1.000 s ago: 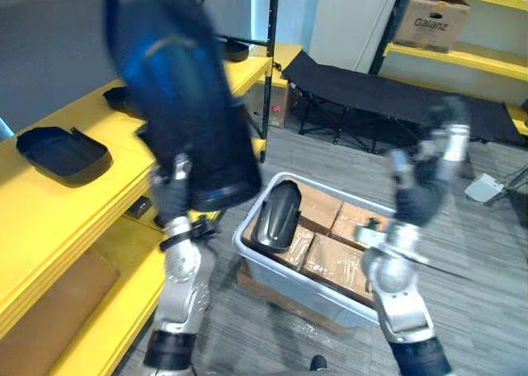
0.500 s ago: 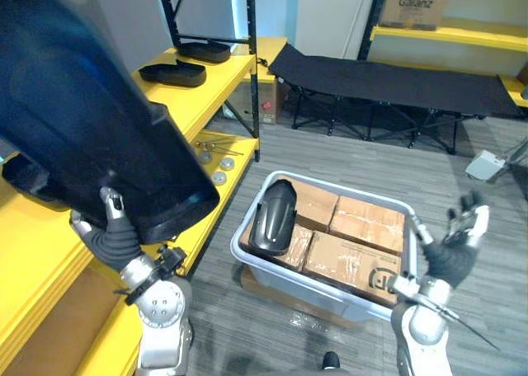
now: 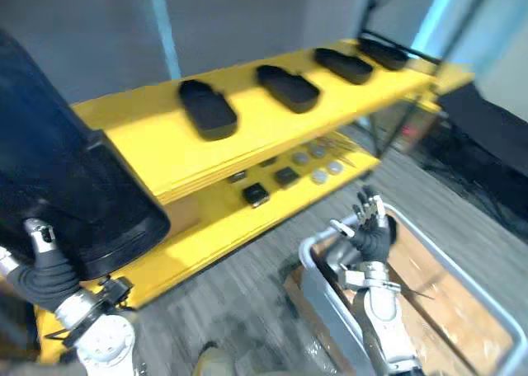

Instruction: Walk over and take plastic housings, then place them on the shelf

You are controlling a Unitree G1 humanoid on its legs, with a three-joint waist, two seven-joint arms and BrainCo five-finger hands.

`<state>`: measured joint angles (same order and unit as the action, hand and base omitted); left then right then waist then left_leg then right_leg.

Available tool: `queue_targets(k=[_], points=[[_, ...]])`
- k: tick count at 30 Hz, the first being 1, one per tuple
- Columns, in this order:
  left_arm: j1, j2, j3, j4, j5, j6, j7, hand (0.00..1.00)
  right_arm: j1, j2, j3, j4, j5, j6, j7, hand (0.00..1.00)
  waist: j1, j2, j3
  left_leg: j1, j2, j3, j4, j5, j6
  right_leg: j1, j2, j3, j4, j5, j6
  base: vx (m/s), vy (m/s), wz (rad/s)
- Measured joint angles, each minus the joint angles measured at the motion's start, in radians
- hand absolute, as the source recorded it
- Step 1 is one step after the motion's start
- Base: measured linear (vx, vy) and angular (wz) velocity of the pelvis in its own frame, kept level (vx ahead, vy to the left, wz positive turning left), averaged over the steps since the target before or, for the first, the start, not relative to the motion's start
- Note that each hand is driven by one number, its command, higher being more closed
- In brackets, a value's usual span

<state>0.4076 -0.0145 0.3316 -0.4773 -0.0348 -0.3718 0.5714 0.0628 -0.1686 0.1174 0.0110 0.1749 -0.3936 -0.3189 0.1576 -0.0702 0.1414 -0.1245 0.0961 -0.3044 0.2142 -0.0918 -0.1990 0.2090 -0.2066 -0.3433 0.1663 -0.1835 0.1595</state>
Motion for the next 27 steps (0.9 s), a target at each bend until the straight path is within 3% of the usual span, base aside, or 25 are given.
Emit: queue_targets(k=[2,4,6,8,10,12,13,16,19,20,21,22,23,24,25,26,27], points=[[0.029,-0.013,-0.005,0.000,-0.031,-0.006,-0.028,1.00,-0.024,-0.013,-0.013,0.000,-0.022,0.000,-0.024,0.00,0.005,0.020,0.012,-0.008,-0.003,-0.020,-0.017,0.023,-0.005,0.019,0.006,-0.044,-0.009,0.000,0.000,0.02,-0.086,0.71],[0.023,-0.014,-0.023,-0.003,-0.065,-0.010,-0.074,1.00,-0.022,-0.008,-0.022,0.000,-0.075,0.000,-0.052,0.00,-0.006,0.021,0.015,-0.043,-0.017,0.018,-0.038,0.078,0.011,0.036,0.004,-0.113,-0.030,0.000,0.000,-0.01,-0.058,0.97],[0.004,-0.014,-0.055,-0.003,-0.085,-0.018,-0.144,1.00,-0.002,-0.001,-0.042,-0.003,-0.145,0.007,-0.081,0.00,-0.018,0.015,0.021,-0.077,-0.017,0.147,-0.064,0.148,0.048,0.043,0.003,-0.185,-0.033,0.000,0.000,-0.02,-0.017,1.11],[-0.012,-0.013,-0.089,-0.003,-0.112,-0.034,-0.224,1.00,0.030,0.012,-0.081,-0.032,-0.177,0.010,-0.120,0.00,-0.040,0.027,0.058,-0.088,0.002,0.364,-0.083,0.206,0.112,0.070,0.002,-0.259,-0.015,-0.002,-0.004,-0.06,0.035,1.07],[-0.002,-0.013,-0.103,-0.003,-0.125,-0.055,-0.251,1.00,0.049,0.011,-0.099,-0.065,-0.192,0.005,-0.134,0.00,-0.037,0.042,0.087,-0.104,0.014,0.422,-0.062,0.199,0.129,0.057,-0.007,-0.265,0.032,-0.041,-0.014,-0.12,0.044,0.42],[-0.003,-0.013,-0.110,-0.003,-0.135,-0.078,-0.255,1.00,0.043,0.015,-0.099,-0.070,-0.193,-0.021,-0.154,0.00,-0.037,0.052,0.113,-0.163,0.015,0.423,0.030,0.166,0.143,0.016,-0.035,-0.257,0.116,-0.107,0.000,-0.14,0.034,0.17],[-0.014,-0.010,-0.110,-0.002,-0.154,-0.082,-0.269,1.00,0.028,0.022,-0.097,-0.068,-0.200,-0.035,-0.169,0.00,-0.038,0.066,0.169,-0.194,0.036,0.428,0.159,0.106,0.152,0.012,-0.056,-0.251,0.205,-0.160,0.001,-0.11,0.060,0.00],[-0.013,0.006,-0.110,0.017,-0.156,-0.084,-0.270,1.00,0.020,0.046,-0.092,-0.060,-0.211,-0.043,-0.183,0.00,-0.033,0.066,0.192,-0.225,0.051,0.432,0.314,0.015,0.157,0.010,-0.093,-0.229,0.312,-0.226,0.030,-0.09,0.119,-0.12],[-0.014,0.008,-0.107,0.027,-0.156,-0.084,-0.279,1.00,0.016,0.088,-0.090,-0.060,-0.210,-0.044,-0.184,0.00,-0.032,0.035,0.185,-0.228,0.034,0.470,0.363,-0.037,0.169,0.034,-0.129,-0.234,0.302,-0.238,0.047,0.09,0.153,0.06],[-0.016,0.012,-0.105,0.026,-0.155,-0.084,-0.293,1.00,0.024,0.111,-0.092,-0.059,-0.207,-0.044,-0.184,0.00,-0.035,0.006,0.172,-0.224,0.023,0.515,0.403,-0.070,0.218,0.057,-0.152,-0.251,0.277,-0.218,0.049,0.29,0.213,0.32],[-0.023,0.013,-0.106,0.032,-0.155,-0.088,-0.312,1.00,0.042,0.114,-0.097,-0.062,-0.207,-0.049,-0.185,0.00,-0.039,0.008,0.159,-0.223,0.013,0.525,0.428,-0.123,0.202,0.034,-0.171,-0.218,0.379,-0.186,0.017,0.26,0.181,0.47],[-0.028,0.017,-0.106,0.037,-0.154,-0.087,-0.318,1.00,0.050,0.117,-0.096,-0.060,-0.207,-0.050,-0.185,0.00,-0.041,0.005,0.158,-0.219,-0.008,0.517,0.422,-0.134,0.201,0.000,-0.195,-0.176,0.459,-0.155,-0.035,0.30,0.221,0.68],[-0.045,0.021,-0.106,0.040,-0.134,-0.087,-0.313,1.00,0.061,0.126,-0.096,-0.059,-0.208,-0.056,-0.183,0.00,-0.058,-0.002,0.157,-0.185,-0.043,0.501,0.374,-0.135,0.204,-0.073,-0.219,-0.088,0.589,-0.034,-0.123,0.29,0.216,0.73],[-0.054,0.040,-0.104,0.040,-0.112,-0.088,-0.304,1.00,0.062,0.143,-0.096,-0.059,-0.215,-0.074,-0.181,0.00,-0.067,-0.004,0.154,-0.135,-0.060,0.479,0.304,-0.124,0.218,-0.119,-0.202,-0.004,0.660,0.008,-0.090,0.35,0.223,0.66],[-0.063,0.052,-0.104,0.039,-0.108,-0.088,-0.298,1.00,0.060,0.145,-0.095,-0.059,-0.226,-0.086,-0.181,0.00,-0.071,0.004,0.155,-0.113,-0.065,0.468,0.270,-0.112,0.232,-0.140,-0.176,0.020,0.674,-0.026,-0.070,0.37,0.113,0.72],[-0.091,0.075,-0.105,0.040,-0.103,-0.093,-0.280,1.00,0.055,0.141,-0.096,-0.065,-0.242,-0.115,-0.178,0.00,-0.089,0.002,0.143,-0.060,-0.083,0.432,0.188,-0.083,0.245,-0.185,-0.105,0.046,0.659,-0.098,-0.075,0.24,0.055,0.68],[-0.104,0.082,-0.104,0.040,-0.104,-0.095,-0.271,1.00,0.054,0.139,-0.098,-0.070,-0.247,-0.123,-0.178,0.00,-0.096,0.005,0.142,-0.039,-0.089,0.417,0.158,-0.075,0.244,-0.197,-0.077,0.046,0.634,-0.117,-0.080,0.37,0.065,0.82]])
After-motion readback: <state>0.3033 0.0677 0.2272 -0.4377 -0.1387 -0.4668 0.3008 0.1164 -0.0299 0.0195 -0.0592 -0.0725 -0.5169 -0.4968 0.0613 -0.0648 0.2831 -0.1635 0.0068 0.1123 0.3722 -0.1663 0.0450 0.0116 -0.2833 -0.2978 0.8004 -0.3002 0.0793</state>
